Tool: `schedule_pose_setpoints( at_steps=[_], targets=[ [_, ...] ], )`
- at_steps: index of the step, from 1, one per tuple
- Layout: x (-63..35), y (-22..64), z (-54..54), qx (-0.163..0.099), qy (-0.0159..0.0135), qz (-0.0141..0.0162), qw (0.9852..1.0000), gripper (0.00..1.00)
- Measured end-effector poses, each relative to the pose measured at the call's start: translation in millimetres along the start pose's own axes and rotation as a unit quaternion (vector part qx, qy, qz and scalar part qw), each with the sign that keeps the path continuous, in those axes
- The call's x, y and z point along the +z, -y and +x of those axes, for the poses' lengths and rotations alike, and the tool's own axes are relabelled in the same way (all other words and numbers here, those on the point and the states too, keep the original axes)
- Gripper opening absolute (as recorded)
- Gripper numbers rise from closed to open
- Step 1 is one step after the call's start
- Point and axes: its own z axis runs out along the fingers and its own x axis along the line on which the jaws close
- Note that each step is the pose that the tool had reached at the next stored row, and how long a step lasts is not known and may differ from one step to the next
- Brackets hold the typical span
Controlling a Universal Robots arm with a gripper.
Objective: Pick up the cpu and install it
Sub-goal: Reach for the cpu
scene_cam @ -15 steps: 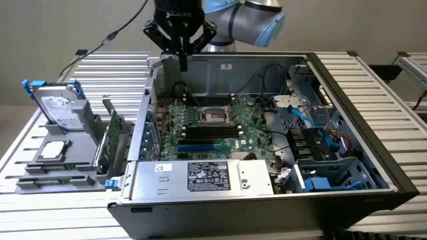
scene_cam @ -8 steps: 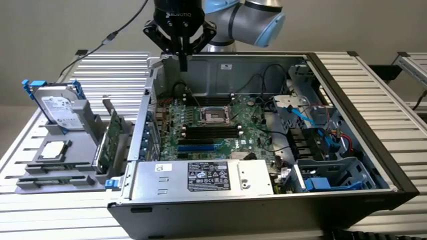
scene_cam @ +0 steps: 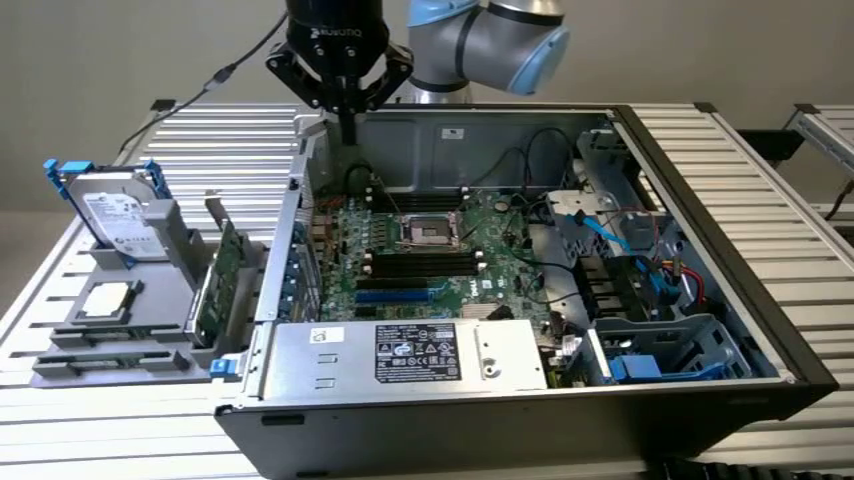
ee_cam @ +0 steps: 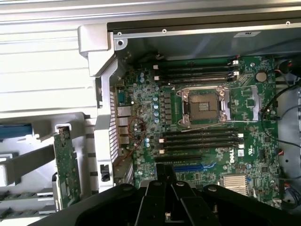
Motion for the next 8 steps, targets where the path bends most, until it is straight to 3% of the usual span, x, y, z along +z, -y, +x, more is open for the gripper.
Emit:
schedule_pose_setpoints(
  at_steps=[8],
  targets=[
    [4.1,3.4,25.4,0.0,-0.0075,0.0013,1.0,0.11]
  ],
)
